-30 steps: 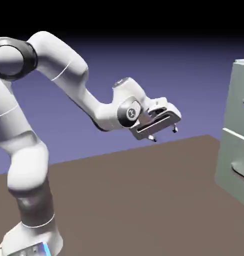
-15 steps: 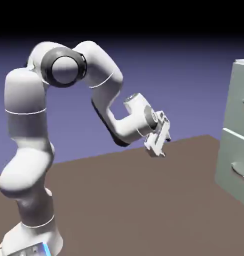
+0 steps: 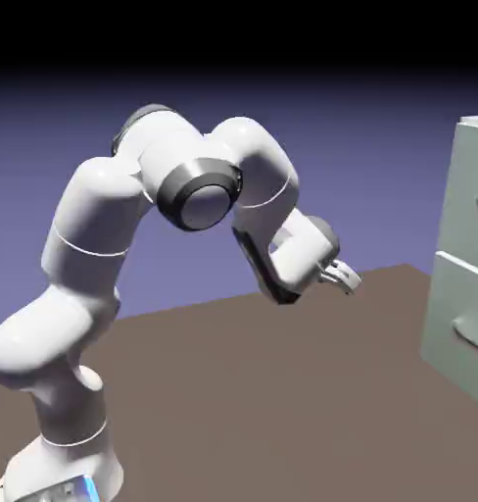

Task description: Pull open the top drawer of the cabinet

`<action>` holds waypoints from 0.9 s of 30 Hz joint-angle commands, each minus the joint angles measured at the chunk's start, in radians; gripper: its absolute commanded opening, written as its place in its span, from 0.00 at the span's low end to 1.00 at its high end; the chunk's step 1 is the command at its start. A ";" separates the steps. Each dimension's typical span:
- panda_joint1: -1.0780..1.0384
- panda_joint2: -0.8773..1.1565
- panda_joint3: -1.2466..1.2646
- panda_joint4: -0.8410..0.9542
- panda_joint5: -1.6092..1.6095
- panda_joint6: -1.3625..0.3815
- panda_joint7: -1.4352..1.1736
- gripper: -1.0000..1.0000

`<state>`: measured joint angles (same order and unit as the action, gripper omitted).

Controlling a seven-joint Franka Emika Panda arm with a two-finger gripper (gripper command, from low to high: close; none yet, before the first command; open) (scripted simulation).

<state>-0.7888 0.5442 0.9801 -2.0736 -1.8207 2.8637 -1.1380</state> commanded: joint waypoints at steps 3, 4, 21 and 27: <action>-0.056 0.077 0.068 0.051 -0.126 -0.012 -0.131 0.50; -0.074 0.103 0.091 0.068 -0.169 -0.016 -0.174 0.50; -0.389 0.542 0.476 0.358 -0.885 -0.084 -0.913 0.50; -0.466 0.649 0.571 0.429 -1.060 -0.101 -1.094 0.50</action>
<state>-1.2552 1.1931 1.5509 -1.6446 -2.8812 2.7628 -2.2324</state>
